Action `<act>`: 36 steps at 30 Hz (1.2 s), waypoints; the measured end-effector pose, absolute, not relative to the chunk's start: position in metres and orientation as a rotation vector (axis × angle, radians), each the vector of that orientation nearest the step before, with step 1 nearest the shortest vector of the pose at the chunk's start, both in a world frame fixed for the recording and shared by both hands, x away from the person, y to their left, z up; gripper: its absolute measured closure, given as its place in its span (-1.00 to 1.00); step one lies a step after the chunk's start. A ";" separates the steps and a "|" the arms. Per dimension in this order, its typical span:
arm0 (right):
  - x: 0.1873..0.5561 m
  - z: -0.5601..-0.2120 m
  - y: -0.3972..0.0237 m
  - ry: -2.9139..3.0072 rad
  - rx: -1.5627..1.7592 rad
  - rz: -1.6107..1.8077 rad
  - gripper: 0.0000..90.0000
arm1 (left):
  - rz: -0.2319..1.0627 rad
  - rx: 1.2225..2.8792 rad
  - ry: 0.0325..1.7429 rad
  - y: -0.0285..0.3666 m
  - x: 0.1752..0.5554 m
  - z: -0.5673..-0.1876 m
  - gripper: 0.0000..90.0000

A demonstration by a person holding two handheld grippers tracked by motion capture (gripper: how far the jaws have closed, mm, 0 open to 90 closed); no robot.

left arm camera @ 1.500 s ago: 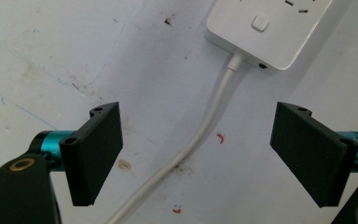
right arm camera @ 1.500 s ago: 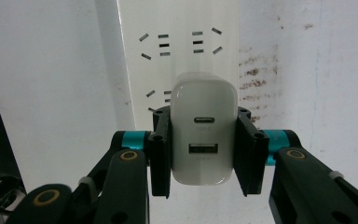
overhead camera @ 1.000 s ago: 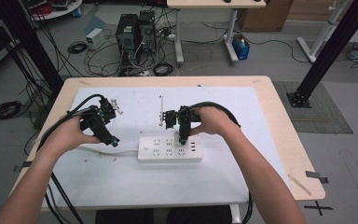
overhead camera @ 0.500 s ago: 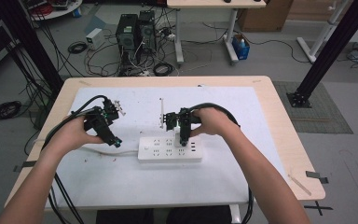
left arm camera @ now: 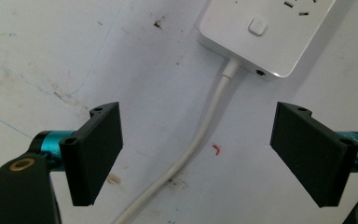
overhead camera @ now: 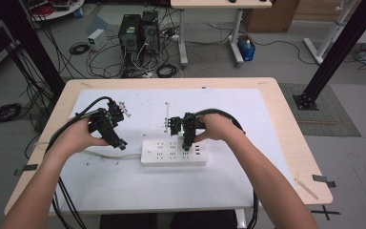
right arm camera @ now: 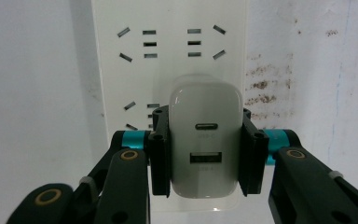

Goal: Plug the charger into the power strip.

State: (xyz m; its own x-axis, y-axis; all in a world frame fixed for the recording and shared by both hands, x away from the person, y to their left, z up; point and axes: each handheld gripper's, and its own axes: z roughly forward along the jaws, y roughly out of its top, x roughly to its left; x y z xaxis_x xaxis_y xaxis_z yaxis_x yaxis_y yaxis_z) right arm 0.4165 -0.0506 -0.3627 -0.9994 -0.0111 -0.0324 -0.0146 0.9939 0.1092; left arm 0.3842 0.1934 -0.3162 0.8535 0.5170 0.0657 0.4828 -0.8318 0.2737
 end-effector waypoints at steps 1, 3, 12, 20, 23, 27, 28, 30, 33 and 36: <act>0.416 -0.362 -0.050 3.102 -0.049 0.168 0.38 | 0.199 2.781 0.762 0.193 0.384 -0.317 -0.62; 0.420 -0.363 -0.047 3.124 0.010 0.142 -0.09 | 0.204 2.770 0.764 0.194 0.384 -0.317 -0.62; 0.421 -0.308 -0.109 3.032 0.620 0.466 -0.50 | 0.242 2.715 0.810 0.207 0.387 -0.316 -0.62; 0.423 -0.286 -0.206 2.650 1.425 0.509 -0.50 | 0.282 2.695 0.830 0.208 0.391 -0.314 -0.62; 0.422 -0.286 -0.228 2.574 1.556 0.522 -0.50 | 0.278 2.697 0.840 0.208 0.393 -0.314 -0.62; 0.420 -0.289 -0.243 2.548 1.623 0.501 -0.50 | 0.279 2.704 0.842 0.206 0.395 -0.313 -0.62; 0.420 -0.289 -0.245 2.544 1.631 0.493 -0.50 | 0.280 2.707 0.839 0.206 0.395 -0.312 -0.62; 0.419 -0.290 -0.248 2.537 1.642 0.482 -0.50 | 0.276 2.718 0.833 0.205 0.396 -0.311 -0.62; 0.419 -0.290 -0.251 2.542 1.655 0.469 -0.50 | 0.279 2.710 0.836 0.203 0.395 -0.310 -0.62; 0.419 -0.291 -0.251 2.544 1.653 0.462 -0.50 | 0.277 2.720 0.833 0.201 0.395 -0.310 -0.62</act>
State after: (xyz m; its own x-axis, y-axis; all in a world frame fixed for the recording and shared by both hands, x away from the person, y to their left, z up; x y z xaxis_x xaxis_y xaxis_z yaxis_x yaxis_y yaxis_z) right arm 0.4189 -0.2512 -0.2913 -0.4178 0.9028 0.1015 0.8809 0.3753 0.2882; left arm 0.3947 0.2007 -0.3096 0.8153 0.5705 0.0996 0.5162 -0.7939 0.3213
